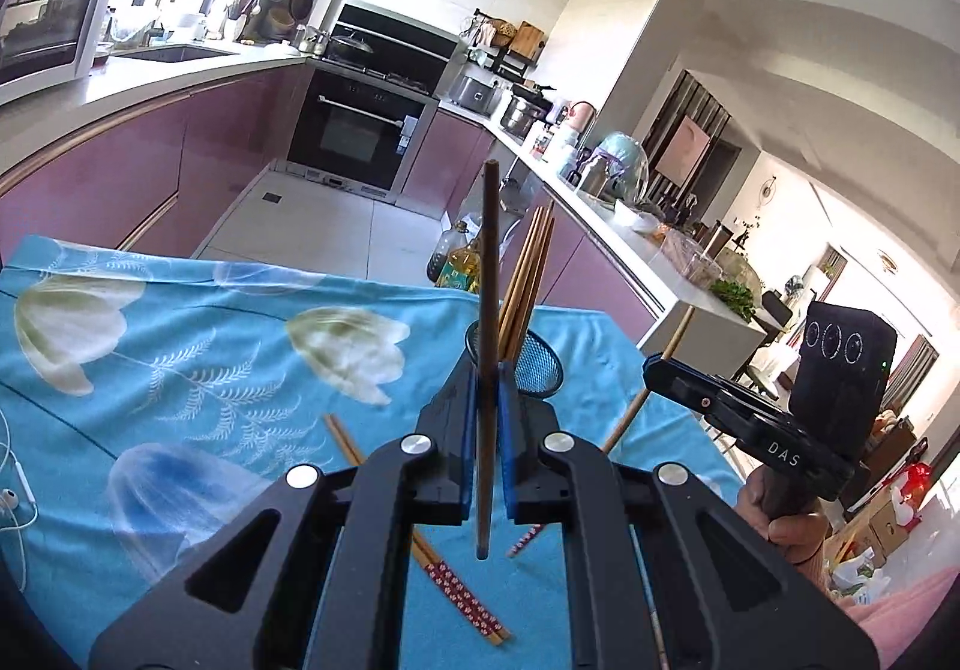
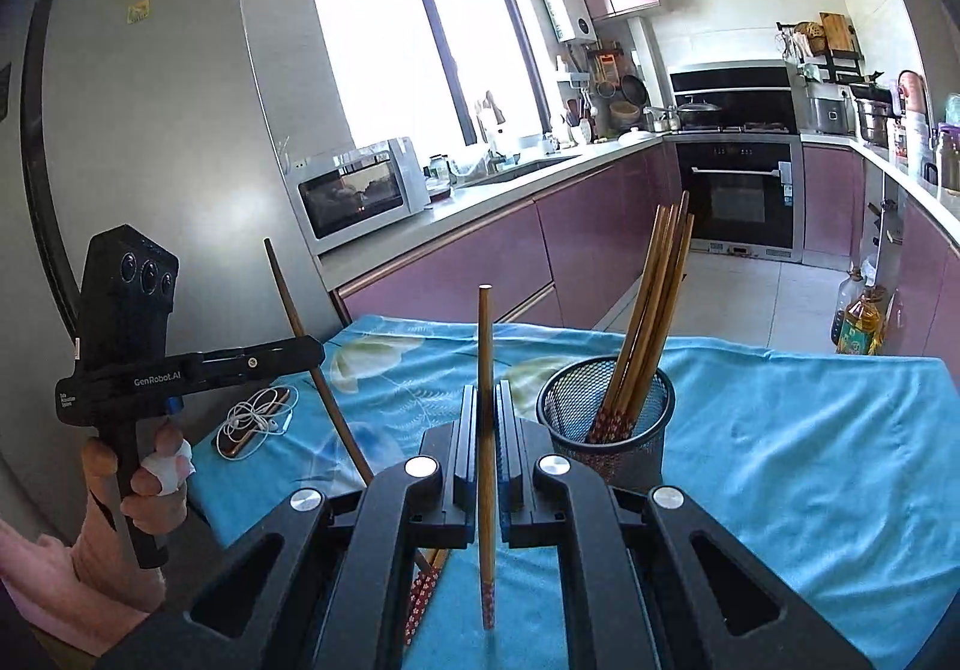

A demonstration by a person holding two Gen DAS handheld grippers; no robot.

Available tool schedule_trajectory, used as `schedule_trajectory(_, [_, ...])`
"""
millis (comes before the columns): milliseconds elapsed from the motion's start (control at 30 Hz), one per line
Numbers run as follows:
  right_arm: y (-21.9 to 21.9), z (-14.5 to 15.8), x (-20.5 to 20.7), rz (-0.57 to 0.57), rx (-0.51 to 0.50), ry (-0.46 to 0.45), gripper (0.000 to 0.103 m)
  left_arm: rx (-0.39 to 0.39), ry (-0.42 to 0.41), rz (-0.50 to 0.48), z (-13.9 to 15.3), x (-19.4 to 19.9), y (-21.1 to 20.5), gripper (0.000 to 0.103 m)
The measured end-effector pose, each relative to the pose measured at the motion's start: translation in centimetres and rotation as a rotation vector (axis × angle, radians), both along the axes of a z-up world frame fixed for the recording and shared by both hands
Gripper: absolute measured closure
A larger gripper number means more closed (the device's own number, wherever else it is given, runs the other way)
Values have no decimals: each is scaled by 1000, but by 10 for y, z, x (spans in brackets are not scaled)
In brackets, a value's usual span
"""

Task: Organize utensils
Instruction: 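Lift both chopsticks upright and lower them into the mesh cup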

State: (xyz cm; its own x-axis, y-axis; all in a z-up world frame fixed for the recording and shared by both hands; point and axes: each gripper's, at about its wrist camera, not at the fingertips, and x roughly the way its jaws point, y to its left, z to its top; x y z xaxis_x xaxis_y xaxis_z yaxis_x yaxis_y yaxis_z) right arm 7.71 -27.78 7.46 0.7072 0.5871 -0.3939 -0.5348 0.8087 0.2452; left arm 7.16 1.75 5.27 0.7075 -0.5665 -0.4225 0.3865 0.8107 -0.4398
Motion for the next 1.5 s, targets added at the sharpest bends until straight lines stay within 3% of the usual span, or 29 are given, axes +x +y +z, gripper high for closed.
schedule_trajectory(500, [-11,65,27,-40,22,-125,99,22,-127,13,59,34,-33,96])
schedule_trajectory(833, [-23,84,44,-89,27,-164,99,40,-192,15,97,54,-54,96])
schedule_trajectory(1033, [-18,65,64,-87,4,-105,99,108,-152,22,83,76,-77,96])
schedule_trajectory(1300, [-13,24,88,-73,-42,46,99,246,-66,-45,40,101,-106,96])
schedule_trajectory(1500, [-19,7,103,-100,-56,122,97,305,-27,-65,14,119,-116,95])
